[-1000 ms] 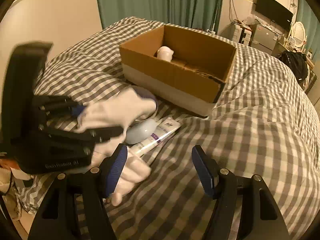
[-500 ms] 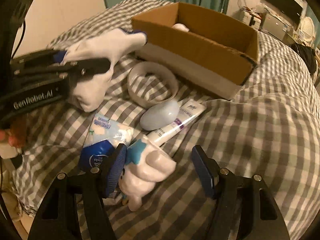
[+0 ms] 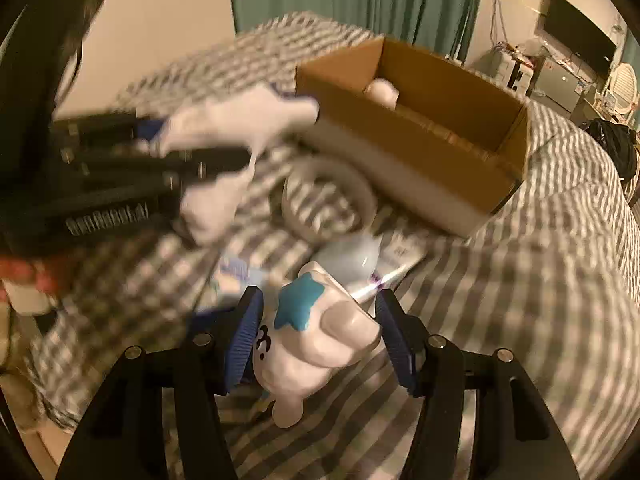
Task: Organize objects
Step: 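Carry the sock into the box and release while the right tool releases the figurine there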
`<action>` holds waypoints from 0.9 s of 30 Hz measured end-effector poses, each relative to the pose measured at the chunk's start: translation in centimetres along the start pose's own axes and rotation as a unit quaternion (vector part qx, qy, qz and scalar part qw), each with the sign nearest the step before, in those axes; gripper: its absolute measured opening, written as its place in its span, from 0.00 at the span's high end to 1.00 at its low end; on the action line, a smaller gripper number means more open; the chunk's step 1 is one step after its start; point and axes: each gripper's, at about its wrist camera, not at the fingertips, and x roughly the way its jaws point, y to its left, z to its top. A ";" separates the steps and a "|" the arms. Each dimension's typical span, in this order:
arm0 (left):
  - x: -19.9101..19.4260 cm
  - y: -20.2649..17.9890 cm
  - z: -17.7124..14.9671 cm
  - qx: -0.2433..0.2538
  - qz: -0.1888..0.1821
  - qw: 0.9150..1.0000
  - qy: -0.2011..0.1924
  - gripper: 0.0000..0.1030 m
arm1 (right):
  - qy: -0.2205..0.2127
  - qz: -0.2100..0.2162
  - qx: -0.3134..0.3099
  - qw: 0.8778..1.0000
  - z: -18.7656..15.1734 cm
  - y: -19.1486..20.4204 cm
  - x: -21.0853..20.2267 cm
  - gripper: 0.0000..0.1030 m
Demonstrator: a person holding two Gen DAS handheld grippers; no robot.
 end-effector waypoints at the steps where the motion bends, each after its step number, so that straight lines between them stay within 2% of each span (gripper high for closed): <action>1: -0.1 0.2 0.2 -0.005 0.001 1.000 -0.002 0.54 | -0.009 -0.001 0.000 1.000 0.7 -0.3 -0.6 0.44; 11: -1.0 1.4 4.4 -0.020 0.002 0.999 -0.038 0.54 | -0.093 -0.040 -0.008 0.995 5.8 -2.5 -5.6 0.44; 19: -1.5 1.3 11.3 -0.016 0.000 0.995 -0.094 0.54 | -0.162 -0.074 -0.008 0.984 10.5 -4.9 -9.2 0.44; 27: 1.2 0.6 16.7 -0.007 -0.003 0.994 -0.109 0.54 | -0.199 -0.093 0.020 0.975 15.3 -8.1 -8.9 0.44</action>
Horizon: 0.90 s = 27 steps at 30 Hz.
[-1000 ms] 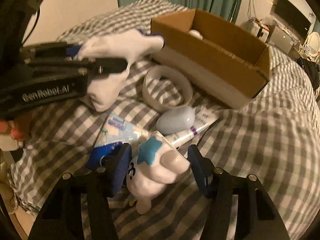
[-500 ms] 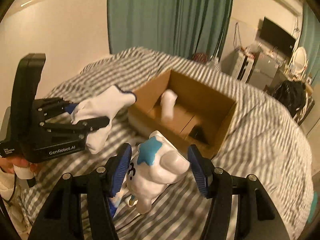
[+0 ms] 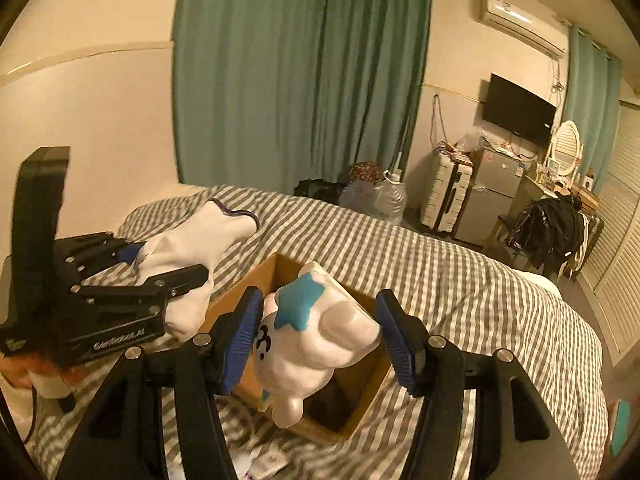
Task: Organize objects
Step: 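Carry the sock into the box and release while the right tool releases the figurine there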
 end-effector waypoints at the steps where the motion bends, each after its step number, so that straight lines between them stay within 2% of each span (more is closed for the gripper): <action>1: 0.7 -0.2 0.4 0.002 -0.003 1.000 0.002 0.54 | -0.001 0.000 0.006 1.000 0.3 -0.5 0.4 0.44; 6: 5.8 -1.3 1.6 0.011 -0.011 0.999 0.029 0.54 | 0.009 -0.007 0.027 1.000 2.3 -3.0 3.9 0.44; 9: 8.8 -1.9 0.6 0.010 -0.010 0.999 0.053 0.54 | 0.044 0.002 0.031 0.999 2.5 -4.3 7.9 0.44; 12: 11.2 -2.1 -0.8 0.012 -0.007 0.997 0.076 0.54 | 0.090 0.005 0.016 0.996 1.3 -4.9 11.6 0.44; 15: 12.5 -2.3 -1.8 0.030 0.001 0.996 0.088 0.54 | 0.110 0.011 0.028 0.993 -0.5 -5.8 13.9 0.43; 21: 13.6 -2.6 -3.3 0.048 -0.004 0.994 0.099 0.54 | 0.136 0.033 0.061 0.988 -3.1 -6.2 15.5 0.43; 22: 13.4 -2.8 -3.6 0.052 0.000 0.994 0.099 0.51 | 0.134 0.033 0.061 0.989 -3.1 -6.1 15.4 0.43; 24: 13.0 -3.0 -3.9 0.059 0.011 0.994 0.093 0.46 | 0.124 0.031 0.059 0.990 -3.2 -6.1 15.0 0.36; 26: 12.2 -2.9 -4.1 0.054 0.015 0.995 0.085 0.32 | 0.107 0.027 0.067 0.992 -3.1 -6.1 14.1 0.32; 27: 11.6 -2.8 -4.3 0.049 0.018 0.995 0.079 0.21 | 0.103 0.026 0.071 0.992 -3.1 -6.0 13.5 0.32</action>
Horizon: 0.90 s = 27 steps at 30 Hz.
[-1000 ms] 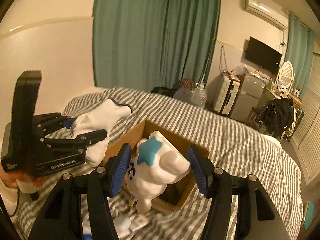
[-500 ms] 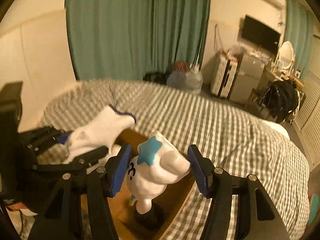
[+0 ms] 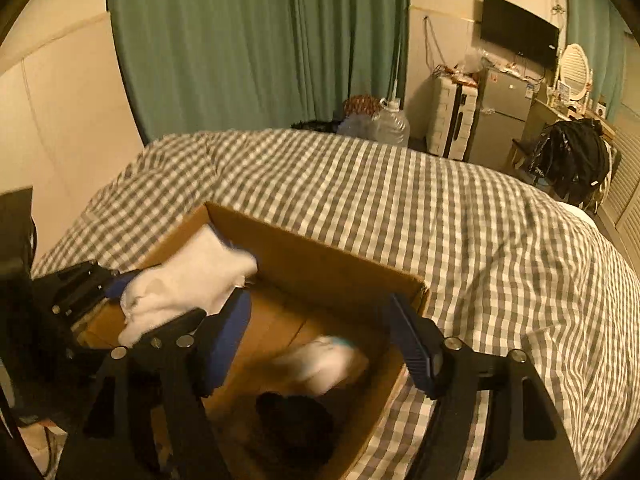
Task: Organize objects
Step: 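Carry the sock into the box and release while the right tool releases the figurine there, then grasp the blue tissue pack with the left tool while the right tool grasps the white tube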
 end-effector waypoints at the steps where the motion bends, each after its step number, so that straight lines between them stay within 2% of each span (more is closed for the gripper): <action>1: -0.6 0.1 -0.1 -0.004 0.003 1.000 -0.005 0.17 | -0.005 -0.001 0.005 1.000 -0.2 0.0 -0.5 0.31; 3: -2.1 0.5 -0.4 -0.013 0.008 1.000 -0.013 0.17 | -0.011 -0.005 0.015 1.000 -0.2 -0.3 -1.4 0.31; 5: -3.2 1.1 -0.5 -0.021 0.016 1.000 -0.017 0.15 | -0.013 -0.014 0.019 1.000 -0.7 0.2 -3.3 0.25; 7: -4.3 1.7 -0.6 -0.034 0.037 0.999 -0.015 0.10 | -0.006 -0.026 0.016 1.000 -1.0 0.7 -4.5 0.22; 9: -5.4 2.3 -0.4 -0.046 0.053 0.997 -0.011 0.10 | -0.003 -0.040 0.020 0.999 -1.4 1.2 -6.2 0.21; 13: -8.3 2.9 -0.8 -0.067 0.062 0.996 -0.015 0.10 | 0.013 -0.015 0.040 0.999 -2.5 1.9 -9.2 0.20; 17: -11.8 2.9 -2.3 -0.067 0.064 0.995 -0.027 0.09 | 0.001 -0.037 0.040 0.999 -3.6 2.7 -13.3 0.14; 21: -13.9 1.8 -4.6 -0.066 0.072 0.995 -0.020 0.08 | -0.010 -0.062 0.023 0.998 -5.6 4.4 -15.9 0.12; 27: -14.3 -0.8 -8.7 -0.046 0.063 0.997 0.014 0.08 | 0.012 -0.085 0.017 0.996 -10.3 5.4 -15.5 0.12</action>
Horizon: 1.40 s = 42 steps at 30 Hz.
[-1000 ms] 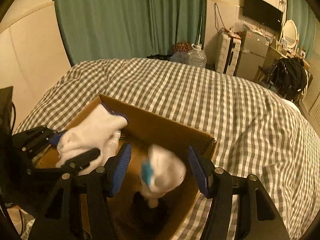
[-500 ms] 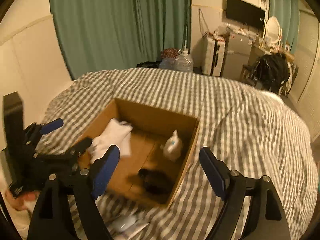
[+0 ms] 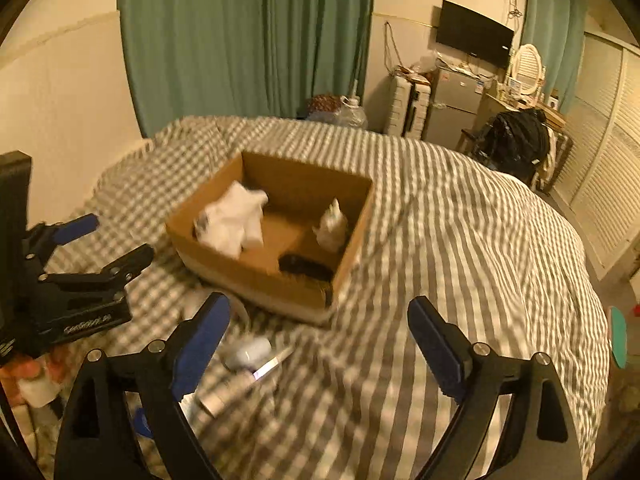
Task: Organize objects
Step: 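Grasp the blue tissue pack with the left tool while the right tool grasps the white tube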
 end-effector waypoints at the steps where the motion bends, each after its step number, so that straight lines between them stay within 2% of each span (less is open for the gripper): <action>1: -0.2 -0.4 -0.7 0.003 -0.005 1.000 0.004 0.08 | 0.001 -0.008 0.004 1.000 -1.0 0.1 0.2 0.12; 4: -0.9 -1.4 -2.5 0.012 -0.017 1.000 0.012 0.08 | 0.011 -0.007 0.014 1.000 -2.7 -0.1 0.8 0.12; 8: -2.0 -3.3 -4.9 0.048 -0.013 0.999 0.012 0.08 | 0.022 -0.009 0.022 0.999 -4.6 0.1 1.9 0.12; 12: -1.9 -5.3 -7.4 0.068 -0.047 0.996 0.044 0.08 | 0.022 -0.016 0.020 0.999 -5.3 0.5 2.5 0.12; 17: -0.4 -6.2 -9.5 0.084 -0.069 0.991 0.076 0.08 | 0.020 -0.020 0.015 0.999 -5.7 0.7 2.7 0.12; 18: -0.2 -6.0 -9.6 0.081 -0.075 0.991 0.077 0.10 | 0.021 -0.020 0.015 0.999 -5.7 0.8 2.8 0.12; 21: -0.3 -5.7 -9.9 0.079 -0.101 0.989 0.078 0.35 | 0.022 -0.019 0.018 0.999 -5.8 0.7 2.9 0.12; 26: -0.7 -3.7 -8.6 0.033 -0.123 0.990 0.064 0.42 | 0.025 -0.016 0.019 0.999 -5.8 0.8 3.2 0.12; 32: -1.3 -0.4 -4.8 0.001 -0.102 0.995 0.018 0.42 | 0.025 0.003 0.021 0.999 -5.7 1.0 3.3 0.12; 37: -0.9 1.7 -1.8 -0.007 -0.052 0.998 -0.018 0.42 | 0.040 0.023 0.010 0.999 -6.0 2.3 4.2 0.12; 42: 0.8 2.9 -1.0 -0.012 -0.030 0.999 -0.021 0.42 | 0.074 0.045 -0.023 0.996 -6.6 4.7 6.2 0.12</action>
